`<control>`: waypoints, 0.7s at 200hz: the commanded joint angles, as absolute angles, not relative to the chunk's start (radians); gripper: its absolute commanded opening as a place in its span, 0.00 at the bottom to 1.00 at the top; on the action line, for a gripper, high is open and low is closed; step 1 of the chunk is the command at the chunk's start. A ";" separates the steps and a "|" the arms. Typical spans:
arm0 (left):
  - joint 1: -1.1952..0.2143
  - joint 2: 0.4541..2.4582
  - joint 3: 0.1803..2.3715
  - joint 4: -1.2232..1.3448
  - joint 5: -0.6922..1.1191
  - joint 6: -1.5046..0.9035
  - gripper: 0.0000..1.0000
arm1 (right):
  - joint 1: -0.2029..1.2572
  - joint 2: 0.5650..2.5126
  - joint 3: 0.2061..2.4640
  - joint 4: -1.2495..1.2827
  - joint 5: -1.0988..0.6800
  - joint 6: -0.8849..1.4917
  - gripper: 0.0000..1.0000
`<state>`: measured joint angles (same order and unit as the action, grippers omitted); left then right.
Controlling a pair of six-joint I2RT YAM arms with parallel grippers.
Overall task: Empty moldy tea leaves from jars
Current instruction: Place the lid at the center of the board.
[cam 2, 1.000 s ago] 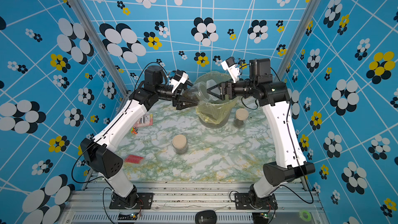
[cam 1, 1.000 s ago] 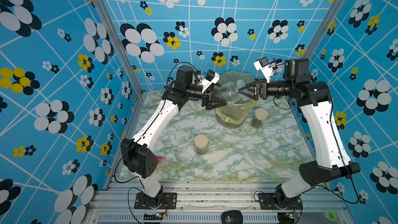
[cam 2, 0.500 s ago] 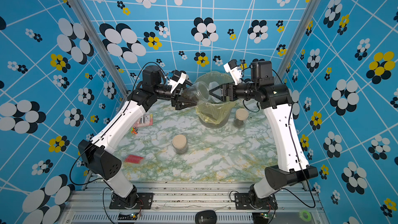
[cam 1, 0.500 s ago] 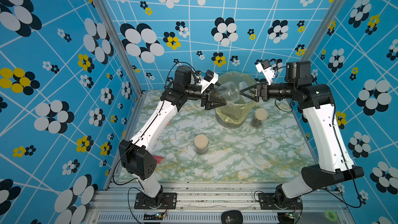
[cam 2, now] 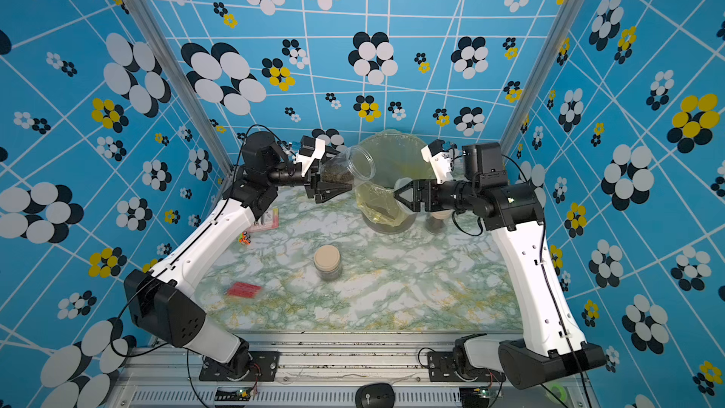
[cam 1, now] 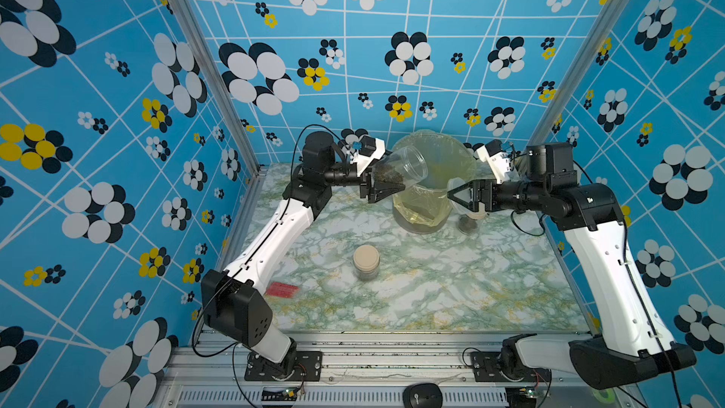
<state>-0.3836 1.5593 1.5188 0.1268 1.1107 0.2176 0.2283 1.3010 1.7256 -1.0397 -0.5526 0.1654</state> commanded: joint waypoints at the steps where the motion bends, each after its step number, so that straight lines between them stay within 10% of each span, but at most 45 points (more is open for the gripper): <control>1: -0.378 1.515 1.473 0.258 1.051 0.200 0.46 | 0.228 1.246 1.624 -1.048 -0.432 0.195 0.61; 140: -0.394 1.468 1.396 0.278 0.981 0.225 0.46 | 0.228 1.091 0.927 -0.717 -0.085 0.348 0.62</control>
